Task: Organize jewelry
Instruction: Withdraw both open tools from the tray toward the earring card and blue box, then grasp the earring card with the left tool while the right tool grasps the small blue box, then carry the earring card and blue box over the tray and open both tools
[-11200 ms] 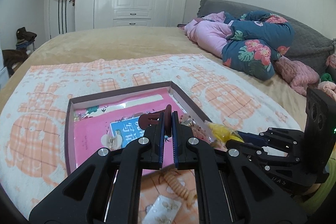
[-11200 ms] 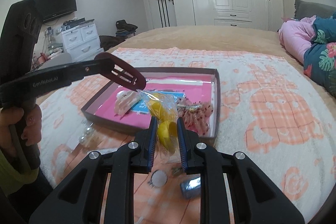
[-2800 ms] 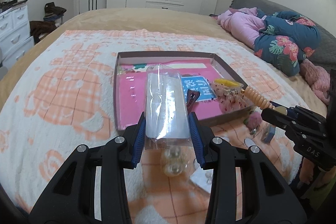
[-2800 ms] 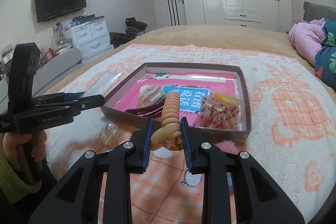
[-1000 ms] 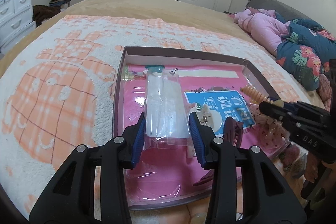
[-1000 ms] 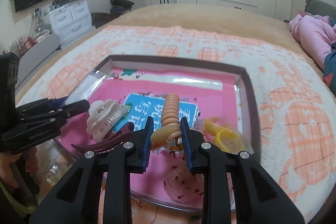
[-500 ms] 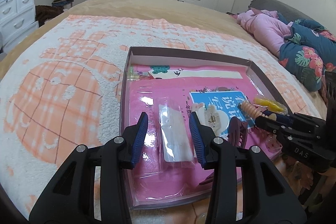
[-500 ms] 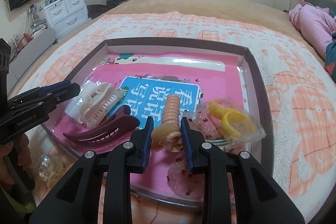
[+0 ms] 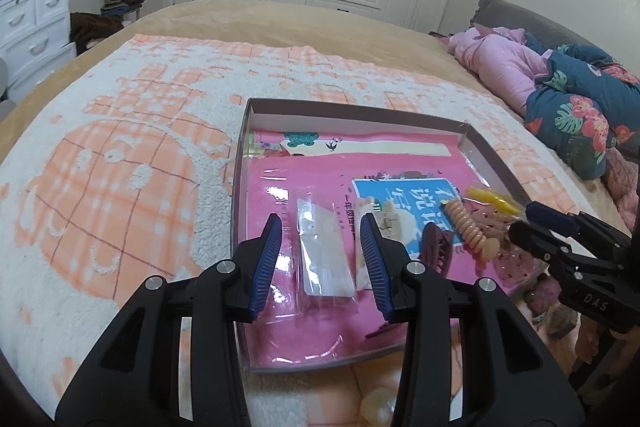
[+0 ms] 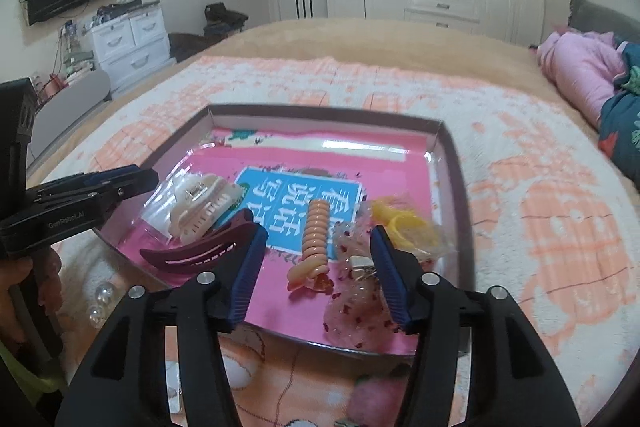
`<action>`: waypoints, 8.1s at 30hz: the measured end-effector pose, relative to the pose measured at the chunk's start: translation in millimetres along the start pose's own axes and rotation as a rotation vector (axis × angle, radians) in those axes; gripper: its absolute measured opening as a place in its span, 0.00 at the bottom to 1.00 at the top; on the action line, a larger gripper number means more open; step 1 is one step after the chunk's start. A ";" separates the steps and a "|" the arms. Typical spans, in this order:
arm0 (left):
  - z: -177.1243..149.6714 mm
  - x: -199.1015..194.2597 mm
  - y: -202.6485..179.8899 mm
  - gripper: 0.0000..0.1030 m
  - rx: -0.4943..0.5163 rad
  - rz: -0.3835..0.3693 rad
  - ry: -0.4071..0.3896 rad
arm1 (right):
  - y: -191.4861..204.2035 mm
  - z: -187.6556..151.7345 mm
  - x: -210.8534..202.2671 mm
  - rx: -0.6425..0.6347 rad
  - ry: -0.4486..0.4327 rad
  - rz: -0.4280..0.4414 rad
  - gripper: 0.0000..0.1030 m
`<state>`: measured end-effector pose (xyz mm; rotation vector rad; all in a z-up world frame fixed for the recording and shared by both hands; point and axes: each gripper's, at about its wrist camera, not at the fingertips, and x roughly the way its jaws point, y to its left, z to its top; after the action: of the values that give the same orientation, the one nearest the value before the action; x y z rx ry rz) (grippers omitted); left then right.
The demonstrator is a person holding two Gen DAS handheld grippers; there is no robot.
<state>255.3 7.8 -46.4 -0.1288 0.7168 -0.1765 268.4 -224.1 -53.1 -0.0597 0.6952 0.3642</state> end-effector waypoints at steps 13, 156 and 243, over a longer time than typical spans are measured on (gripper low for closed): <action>-1.5 -33.5 -9.7 0.48 0.001 -0.002 -0.054 | 0.4 3.2 -36.0 -0.004 -0.097 -0.019 0.73; -73.1 -77.6 -76.2 0.42 0.218 -0.203 -0.001 | -20.1 -81.5 -96.8 0.057 -0.010 0.002 0.44; -4.8 -8.4 -15.8 0.67 0.082 -0.003 -0.042 | -15.6 -24.8 -39.1 0.027 -0.050 -0.094 0.74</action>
<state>244.0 -6.3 -41.7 -0.0555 0.6667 -0.2057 230.9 -255.0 -48.3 -0.0571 0.6458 0.2654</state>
